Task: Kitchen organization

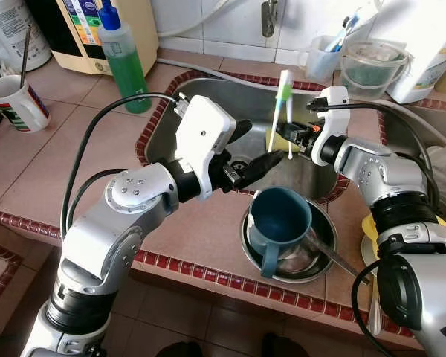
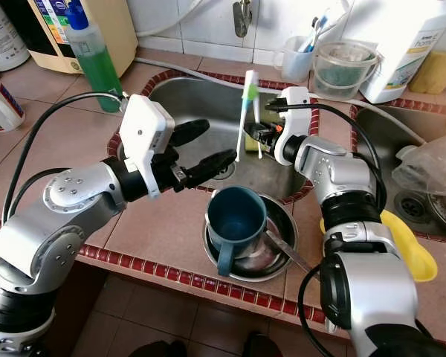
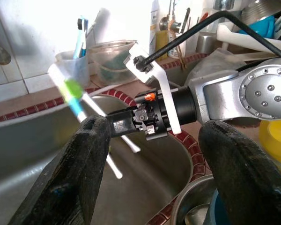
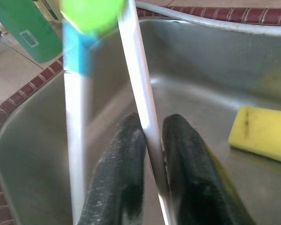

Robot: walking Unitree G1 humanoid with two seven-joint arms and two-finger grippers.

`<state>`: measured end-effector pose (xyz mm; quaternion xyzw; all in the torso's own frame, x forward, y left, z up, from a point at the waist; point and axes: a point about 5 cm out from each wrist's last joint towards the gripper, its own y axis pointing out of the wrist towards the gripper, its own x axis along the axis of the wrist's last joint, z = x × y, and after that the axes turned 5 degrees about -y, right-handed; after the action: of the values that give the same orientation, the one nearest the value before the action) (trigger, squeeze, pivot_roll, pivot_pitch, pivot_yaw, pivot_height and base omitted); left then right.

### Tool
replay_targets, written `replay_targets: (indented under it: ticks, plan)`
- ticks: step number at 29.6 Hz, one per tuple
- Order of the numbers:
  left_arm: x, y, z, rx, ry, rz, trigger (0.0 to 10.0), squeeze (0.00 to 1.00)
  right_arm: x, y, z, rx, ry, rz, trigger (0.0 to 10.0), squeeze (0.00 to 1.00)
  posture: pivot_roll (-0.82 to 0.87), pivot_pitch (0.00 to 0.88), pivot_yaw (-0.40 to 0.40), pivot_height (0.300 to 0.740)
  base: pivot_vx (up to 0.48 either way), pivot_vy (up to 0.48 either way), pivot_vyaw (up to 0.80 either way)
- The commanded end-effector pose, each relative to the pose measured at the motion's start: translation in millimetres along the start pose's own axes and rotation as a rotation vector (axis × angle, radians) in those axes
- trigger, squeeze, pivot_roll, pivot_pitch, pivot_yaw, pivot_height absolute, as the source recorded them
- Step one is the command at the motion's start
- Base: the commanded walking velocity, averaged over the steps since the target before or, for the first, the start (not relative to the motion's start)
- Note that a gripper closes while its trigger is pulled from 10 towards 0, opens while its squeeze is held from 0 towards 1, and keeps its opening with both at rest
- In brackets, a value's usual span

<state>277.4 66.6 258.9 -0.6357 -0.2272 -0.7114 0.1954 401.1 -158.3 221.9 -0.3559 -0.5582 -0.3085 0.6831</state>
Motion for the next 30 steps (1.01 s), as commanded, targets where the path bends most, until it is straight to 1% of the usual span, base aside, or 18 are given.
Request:
replay_targets:
  ticks: [1,8,11,15,16,17,18,20,21,23,24,25,26,28,30]
  plan:
    - [1,-1.7,-4.4,-0.016,0.018,-0.003,10.0,0.00,5,2.1,2.7,0.024,0.008,-0.012,10.0,1.00,-0.06,0.201,0.033,0.740,0.000,0.000,0.00]
    - [2,-1.7,-3.4,-0.013,0.019,-0.005,10.0,0.00,7,2.1,1.4,0.031,0.020,-0.015,10.0,1.00,-0.06,0.201,0.031,0.740,0.000,0.000,0.00]
    - [2,-1.6,-2.7,-0.011,0.020,-0.006,10.0,0.00,8,1.9,0.9,0.031,0.007,-0.018,10.0,1.00,-0.06,0.198,0.030,0.740,0.000,0.000,0.00]
    - [4,0.0,1.7,0.008,0.030,-0.022,10.0,0.00,18,1.1,0.5,0.006,-0.060,-0.074,10.0,1.00,-0.06,0.168,0.028,0.740,0.000,0.000,0.00]
    - [4,0.0,1.7,0.008,0.030,-0.022,10.0,0.00,18,1.1,0.5,0.006,-0.060,-0.074,10.0,1.00,-0.06,0.168,0.028,0.740,0.000,0.000,0.00]
    - [6,0.5,6.3,0.028,0.035,-0.033,10.0,0.00,24,-0.8,-0.2,-0.026,-0.103,-0.124,10.0,1.00,-0.06,0.144,0.026,0.740,0.000,0.000,0.00]
    - [6,0.7,8.1,0.035,0.036,-0.036,10.0,0.00,26,-1.5,-0.3,-0.039,-0.118,-0.144,10.0,1.00,-0.06,0.144,0.026,0.740,0.000,0.000,0.00]
    - [8,1.2,13.1,0.060,0.049,-0.049,10.0,0.00,29,-4.1,0.9,-0.064,-0.181,-0.185,10.0,1.00,-0.06,0.131,0.027,0.740,0.000,0.000,0.00]
    - [9,2.1,17.7,0.081,0.048,-0.058,10.0,0.00,33,-5.9,3.0,-0.077,-0.193,-0.235,10.0,1.00,-0.06,0.113,0.024,0.740,0.000,0.000,0.00]
    - [9,3.2,22.5,0.103,0.049,-0.067,10.0,0.00,36,-8.0,4.9,-0.091,-0.189,-0.279,10.0,1.00,-0.07,0.094,0.022,0.740,0.000,0.000,0.00]
    - [10,4.9,29.0,0.136,0.049,-0.082,10.0,0.00,41,-11.8,5.0,-0.144,-0.212,-0.341,10.0,1.00,-0.07,0.077,0.023,0.740,0.000,0.000,0.00]
    - [10,5.5,31.0,0.148,0.052,-0.086,10.0,0.00,43,-13.4,4.7,-0.165,-0.220,-0.363,10.0,1.00,-0.07,0.077,0.023,0.740,0.000,0.000,0.00]
    - [11,6.6,33.7,0.167,0.048,-0.098,10.0,0.00,45,-16.5,2.5,-0.222,-0.247,-0.393,10.0,1.00,-0.07,0.063,0.023,0.740,0.000,0.000,0.00]
    - [11,7.9,37.4,0.193,0.037,-0.114,10.0,0.00,47,-21.0,0.3,-0.289,-0.281,-0.435,10.0,1.00,-0.07,0.045,0.025,0.740,0.000,0.000,0.00]
    - [12,8.3,44.4,0.256,0.042,-0.138,10.0,0.00,49,-29.6,-0.9,-0.376,-0.318,-0.493,10.0,1.00,-0.08,0.028,0.026,0.740,0.000,0.000,0.00]
